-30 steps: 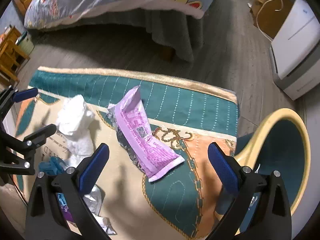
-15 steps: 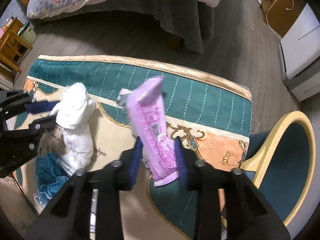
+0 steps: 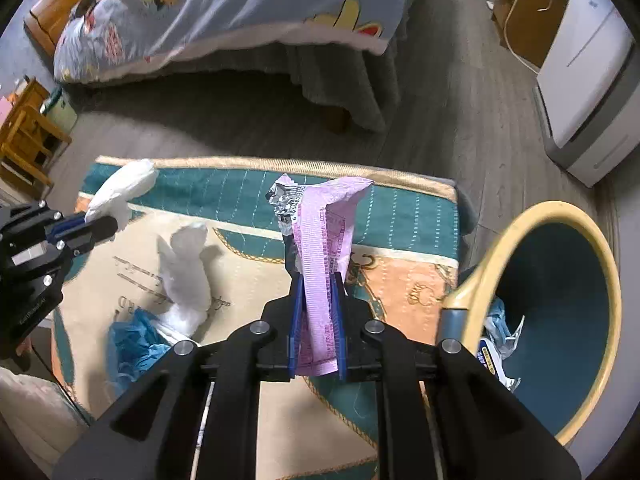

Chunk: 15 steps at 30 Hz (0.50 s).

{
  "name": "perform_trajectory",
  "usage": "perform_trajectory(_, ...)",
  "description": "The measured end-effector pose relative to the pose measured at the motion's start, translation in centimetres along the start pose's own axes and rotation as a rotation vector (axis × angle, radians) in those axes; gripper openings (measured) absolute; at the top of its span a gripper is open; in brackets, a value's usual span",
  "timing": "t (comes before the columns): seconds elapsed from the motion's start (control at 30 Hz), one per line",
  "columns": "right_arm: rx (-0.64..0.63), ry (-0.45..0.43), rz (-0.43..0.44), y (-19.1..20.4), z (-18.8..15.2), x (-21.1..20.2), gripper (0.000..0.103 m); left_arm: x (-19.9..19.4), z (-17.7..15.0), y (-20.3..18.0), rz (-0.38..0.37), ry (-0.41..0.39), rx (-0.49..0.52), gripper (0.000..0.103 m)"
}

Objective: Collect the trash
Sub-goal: 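Carry the wrapper and tissue over the bin and open both grippers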

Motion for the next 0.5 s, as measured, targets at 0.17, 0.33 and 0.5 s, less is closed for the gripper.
perform_trajectory(0.17, 0.012, -0.052, -0.012, -0.6, -0.8, -2.7, 0.013, -1.7, -0.2, -0.5, 0.005, -0.020, 0.004, 0.008)
perform_trajectory(0.33, 0.044, -0.107, -0.027, -1.5, -1.4, -4.7, 0.013, -2.5, -0.5, -1.6, 0.004, -0.029, 0.018, 0.008)
perform_trajectory(0.5, 0.085, -0.134, -0.062, -3.1, -2.1, -6.4, 0.013, -3.4, -0.5, -2.8, 0.004, -0.044, 0.037, 0.008)
Point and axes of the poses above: each gripper's, at about its wrist camera, not at the fingertips, and x roughly the way its jaws point, y to its left, z to its top, the point moved 1 cm from there along x, roughly the way its jaws point, and after that the axes turned 12 degrees about z, right-handed, at the moved point
